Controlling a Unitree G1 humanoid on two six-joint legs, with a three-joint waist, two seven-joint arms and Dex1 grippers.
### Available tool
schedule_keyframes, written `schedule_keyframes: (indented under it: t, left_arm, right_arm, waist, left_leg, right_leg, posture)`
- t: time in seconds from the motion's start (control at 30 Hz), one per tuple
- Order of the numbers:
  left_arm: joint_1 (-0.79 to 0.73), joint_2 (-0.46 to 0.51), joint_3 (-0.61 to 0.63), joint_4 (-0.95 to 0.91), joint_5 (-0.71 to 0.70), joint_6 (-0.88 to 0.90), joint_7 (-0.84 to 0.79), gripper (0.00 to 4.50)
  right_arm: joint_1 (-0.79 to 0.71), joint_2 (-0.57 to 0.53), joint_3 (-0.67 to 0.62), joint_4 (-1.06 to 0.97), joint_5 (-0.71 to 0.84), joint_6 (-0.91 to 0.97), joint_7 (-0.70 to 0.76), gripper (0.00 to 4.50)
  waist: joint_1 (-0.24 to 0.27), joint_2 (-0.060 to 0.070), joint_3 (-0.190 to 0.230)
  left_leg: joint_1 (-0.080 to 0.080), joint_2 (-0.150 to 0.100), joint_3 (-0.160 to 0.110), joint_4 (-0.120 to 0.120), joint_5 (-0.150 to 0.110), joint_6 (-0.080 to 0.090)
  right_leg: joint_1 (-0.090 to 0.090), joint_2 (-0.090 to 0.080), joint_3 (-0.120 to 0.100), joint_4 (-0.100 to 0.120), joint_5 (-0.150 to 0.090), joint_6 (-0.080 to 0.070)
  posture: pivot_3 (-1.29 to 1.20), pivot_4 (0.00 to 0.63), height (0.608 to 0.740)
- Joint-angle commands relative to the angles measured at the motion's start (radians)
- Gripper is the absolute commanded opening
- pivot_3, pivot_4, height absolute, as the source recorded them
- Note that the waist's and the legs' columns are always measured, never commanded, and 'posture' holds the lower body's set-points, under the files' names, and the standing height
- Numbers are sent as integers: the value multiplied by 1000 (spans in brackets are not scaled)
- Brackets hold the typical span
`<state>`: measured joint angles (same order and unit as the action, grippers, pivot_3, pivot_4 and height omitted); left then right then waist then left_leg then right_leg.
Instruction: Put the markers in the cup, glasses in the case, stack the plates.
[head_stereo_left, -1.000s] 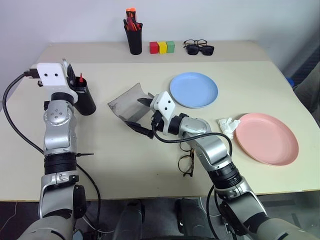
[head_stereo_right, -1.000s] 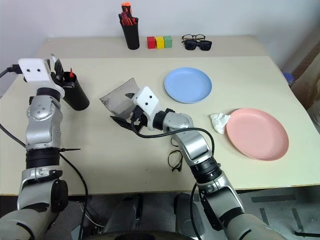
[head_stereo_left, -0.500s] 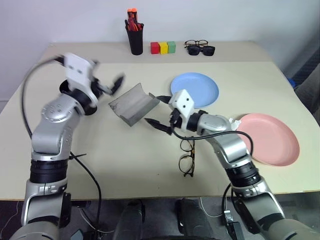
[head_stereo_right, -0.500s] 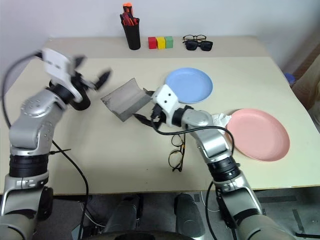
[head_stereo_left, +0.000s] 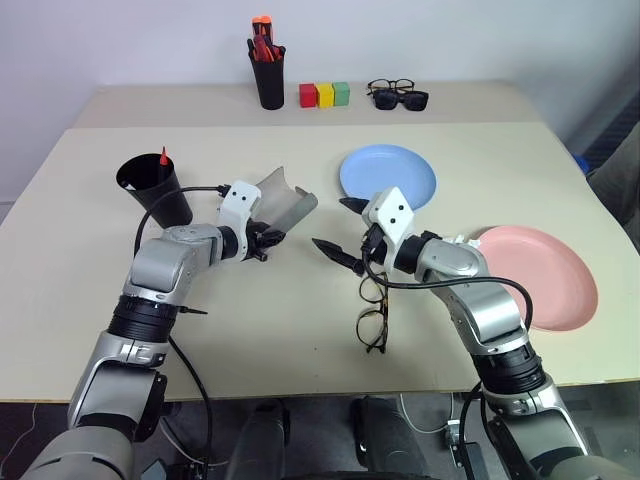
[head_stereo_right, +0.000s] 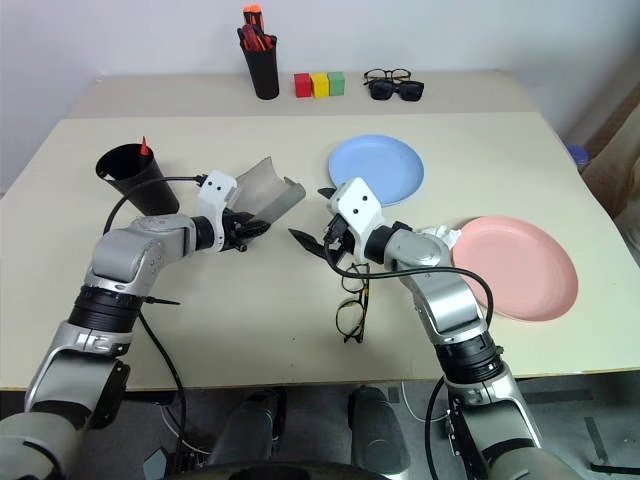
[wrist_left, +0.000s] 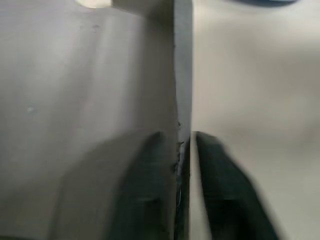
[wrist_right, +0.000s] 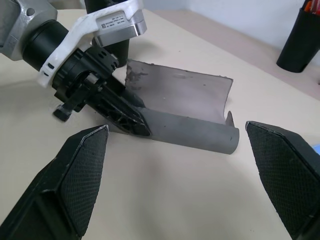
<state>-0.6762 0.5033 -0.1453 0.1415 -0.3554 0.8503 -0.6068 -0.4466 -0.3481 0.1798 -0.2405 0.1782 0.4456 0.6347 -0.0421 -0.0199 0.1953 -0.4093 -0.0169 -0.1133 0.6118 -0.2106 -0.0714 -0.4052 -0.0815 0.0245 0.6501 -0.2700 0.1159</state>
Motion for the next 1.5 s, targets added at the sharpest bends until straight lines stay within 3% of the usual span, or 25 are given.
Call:
schedule_keyframes:
  t: [0.03,0.2,0.37,0.47,0.63,0.8,0.9,1.07,1.23,1.33,1.5]
  left_arm:
    - [-2,46,-46,-48,47,-170,-138,65]
    - [74,175,-139,-148,72,-431,-477,65]
    - [42,205,-214,-40,175,-587,-597,65]
    - [20,181,-207,11,185,-632,-627,877]
    - [20,120,-125,40,185,-723,-534,3425]
    - [93,132,-34,-38,145,-772,-513,3425]
    - [206,137,66,-145,43,-721,-501,3425]
    - [402,167,123,-317,-13,-607,-458,3425]
    - [505,177,153,-419,-22,-556,-407,3425]
    - [525,170,167,-437,-21,-538,-370,3492]
    - [535,168,171,-445,-21,-535,-344,3492]
  right_arm:
    - [11,-25,-37,-63,4,10,-16,4500]
    - [49,-94,-68,-105,19,50,4,4500]
    - [138,-258,-139,-187,108,188,109,4500]
    - [193,-251,-249,-236,254,369,94,4500]
    - [303,-246,-399,-311,429,593,51,4500]
    - [326,-182,-525,-340,610,817,-43,4500]
    - [320,-95,-575,-329,688,951,-129,4500]
    - [284,33,-613,-317,735,1084,-240,4500]
    - [251,83,-634,-302,739,1152,-290,4500]
    - [237,91,-632,-288,742,1168,-304,3649]
    - [235,79,-613,-282,736,1169,-314,1065]
  waist:
    - [0,0,0]
    - [1,0,0]
    - [12,1,1]
    - [20,1,1]
    - [28,1,1]
    - [21,2,0]
    - [21,2,0]
    - [24,2,0]
    - [28,2,0]
    - [27,3,0]
    - [24,3,0]
  left_leg:
    - [0,0,0,0,0,0]
    - [0,0,0,-1,0,0]
    - [-1,0,1,0,0,1]
    - [-1,0,1,0,-1,1]
    - [-1,0,1,1,-2,3]
    - [-1,1,1,1,-2,4]
    - [0,1,1,1,-2,4]
    - [0,2,1,1,-2,4]
    - [0,1,2,1,-2,4]
    - [0,2,2,1,-2,4]
    - [0,2,2,1,-3,4]
  right_leg:
    - [0,0,0,0,0,0]
    - [0,0,0,-1,0,0]
    - [1,-1,0,-2,0,-1]
    - [1,0,0,-3,0,-1]
    - [1,-1,0,-2,0,0]
    - [1,0,0,-1,0,0]
    - [1,0,0,-1,0,0]
    - [1,0,0,-1,0,0]
    - [1,0,0,-2,-1,-1]
    - [1,0,0,-2,-1,-1]
    - [1,0,0,-2,-1,-1]
  posture:
    - [0,150,740]
    - [0,150,740]
    - [0,150,740]
    - [0,150,740]
    - [0,150,740]
    - [0,150,740]
    - [0,150,740]
    - [0,150,740]
    - [0,150,740]
    - [0,150,740]
    - [0,150,740]
